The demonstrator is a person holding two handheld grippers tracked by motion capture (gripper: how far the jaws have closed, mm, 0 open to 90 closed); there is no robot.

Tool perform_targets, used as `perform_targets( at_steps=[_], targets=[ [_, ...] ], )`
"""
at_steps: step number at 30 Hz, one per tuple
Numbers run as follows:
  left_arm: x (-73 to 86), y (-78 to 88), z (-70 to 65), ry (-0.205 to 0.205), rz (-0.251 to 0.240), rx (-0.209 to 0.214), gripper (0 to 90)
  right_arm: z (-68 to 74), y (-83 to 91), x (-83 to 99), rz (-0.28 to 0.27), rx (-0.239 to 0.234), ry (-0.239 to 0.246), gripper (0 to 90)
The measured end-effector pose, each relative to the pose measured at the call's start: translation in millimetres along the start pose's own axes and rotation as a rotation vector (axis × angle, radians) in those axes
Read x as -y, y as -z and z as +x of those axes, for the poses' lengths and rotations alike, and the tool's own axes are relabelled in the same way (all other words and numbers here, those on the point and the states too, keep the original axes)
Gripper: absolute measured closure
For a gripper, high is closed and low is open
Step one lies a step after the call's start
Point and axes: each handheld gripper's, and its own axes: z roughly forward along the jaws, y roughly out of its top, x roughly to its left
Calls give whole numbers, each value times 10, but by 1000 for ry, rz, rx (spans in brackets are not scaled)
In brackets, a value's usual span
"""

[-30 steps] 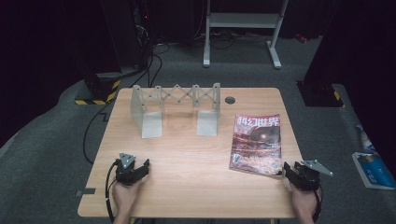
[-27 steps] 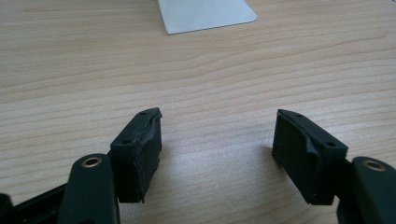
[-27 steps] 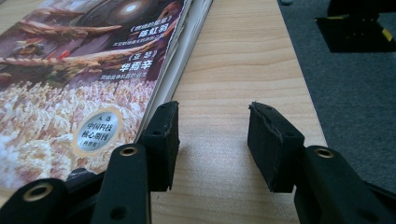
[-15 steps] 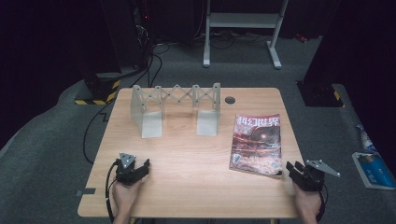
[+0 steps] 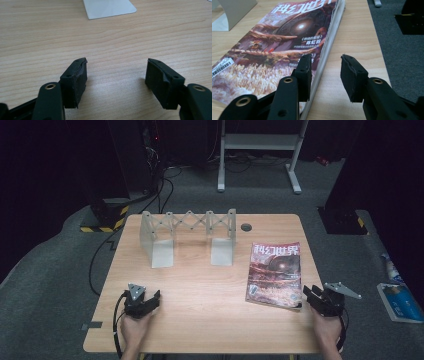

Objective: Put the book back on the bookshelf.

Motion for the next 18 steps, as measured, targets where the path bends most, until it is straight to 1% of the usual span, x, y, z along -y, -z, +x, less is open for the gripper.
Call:
perform_targets(
  at_steps=[3,4,8,12,14,15,18],
  targets=[
    [0,-1,-1,0,-1,0,338,25,-19,-32,8,-3,7,610],
    [1,-2,-1,0,-1,0,338,45,-50,-60,15,-3,16,610],
    [1,-2,-2,1,-1,0,338,55,-98,-93,26,-4,22,610],
    [2,-3,-4,1,-2,-2,337,61,-188,-159,62,-18,31,589],
    [1,-4,-5,2,-3,-3,337,64,-205,-171,66,-17,34,586],
    [2,-4,-5,2,-3,-3,337,67,-243,-198,80,-21,35,585],
    [2,-4,-5,2,-3,-3,337,77,-276,-217,92,-14,40,585]
  ],
)
